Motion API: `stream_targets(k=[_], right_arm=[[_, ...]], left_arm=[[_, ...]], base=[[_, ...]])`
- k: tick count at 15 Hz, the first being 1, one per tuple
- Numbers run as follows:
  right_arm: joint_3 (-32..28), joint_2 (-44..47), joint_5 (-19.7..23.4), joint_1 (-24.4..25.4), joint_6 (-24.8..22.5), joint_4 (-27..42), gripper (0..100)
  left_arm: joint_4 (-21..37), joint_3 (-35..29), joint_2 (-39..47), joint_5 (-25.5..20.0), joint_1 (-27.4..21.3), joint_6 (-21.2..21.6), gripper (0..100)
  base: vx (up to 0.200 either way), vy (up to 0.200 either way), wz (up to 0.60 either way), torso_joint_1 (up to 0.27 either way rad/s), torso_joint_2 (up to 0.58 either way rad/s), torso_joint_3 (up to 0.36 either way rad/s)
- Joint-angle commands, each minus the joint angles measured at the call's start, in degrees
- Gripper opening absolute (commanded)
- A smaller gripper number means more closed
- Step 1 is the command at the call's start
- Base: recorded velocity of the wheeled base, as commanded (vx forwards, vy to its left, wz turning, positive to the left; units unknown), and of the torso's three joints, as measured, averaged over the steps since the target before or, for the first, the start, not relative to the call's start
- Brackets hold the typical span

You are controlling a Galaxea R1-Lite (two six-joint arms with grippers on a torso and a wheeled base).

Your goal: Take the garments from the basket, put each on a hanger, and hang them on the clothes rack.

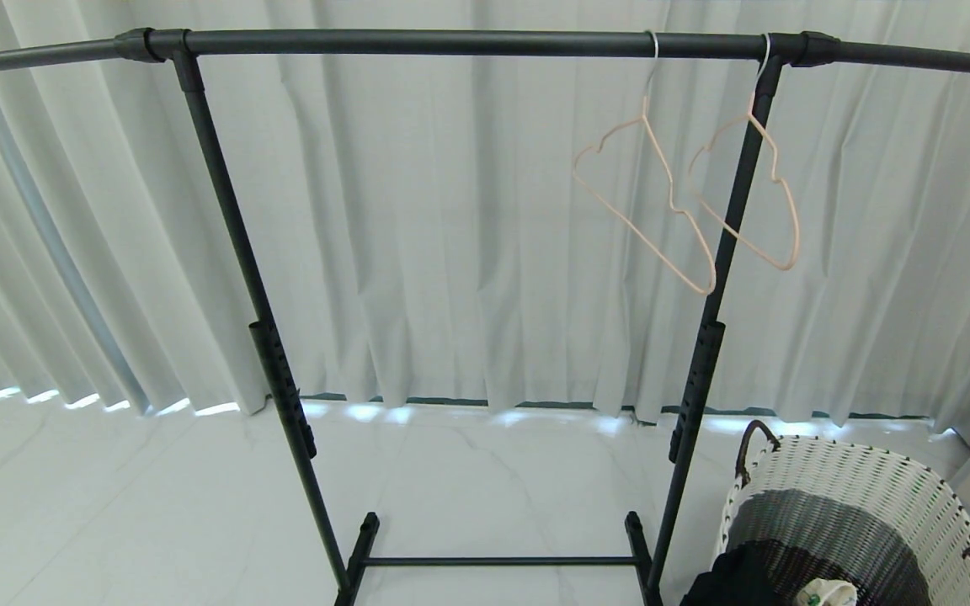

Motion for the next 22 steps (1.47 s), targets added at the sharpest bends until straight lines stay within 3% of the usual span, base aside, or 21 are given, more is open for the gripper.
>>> stream_targets(k=[1,11,12,13,15,20,22], right_arm=[[0.01,0.87,0.01,-0.04,0.57,-0.07,100],[-0.70,-1.59,1.24,0.39,1.45,-0.60,100],[-6.85,0.95,7.39,1.45,4.71,-1.13,100],[-13.18,7.11,7.75,2.68,7.08,-0.42,100],[-19.07,18.53,7.48,2.86,1.10,1.16,100],[-24.95,57.82,7.57,2.77,-26.50,2.30,100],[-27.33,69.95,7.57,2.42,-30.01,2.92,100]], left_arm=[[-0.02,0.00,0.00,0.04,-0.01,0.07,100],[-0.02,0.00,0.00,0.04,-0.01,0.16,100],[0.07,0.00,0.00,0.04,-0.01,0.25,100],[-0.02,0.00,0.00,0.04,-0.01,0.25,100],[0.07,0.00,0.00,0.04,-0.01,0.25,100],[0.07,0.00,0.00,0.04,-0.01,0.25,100],[0.07,0.00,0.00,0.04,-0.01,0.25,100]], base=[[0.000,0.000,0.00,0.000,0.00,0.000],[0.000,0.000,0.00,-0.058,0.20,0.137],[0.000,0.000,0.00,0.000,0.00,0.000],[0.000,0.000,0.00,0.000,0.00,0.000],[0.000,0.000,0.00,0.000,0.00,0.000],[0.000,0.000,0.00,0.000,0.00,0.000],[0.000,0.000,0.00,0.000,0.00,0.000]])
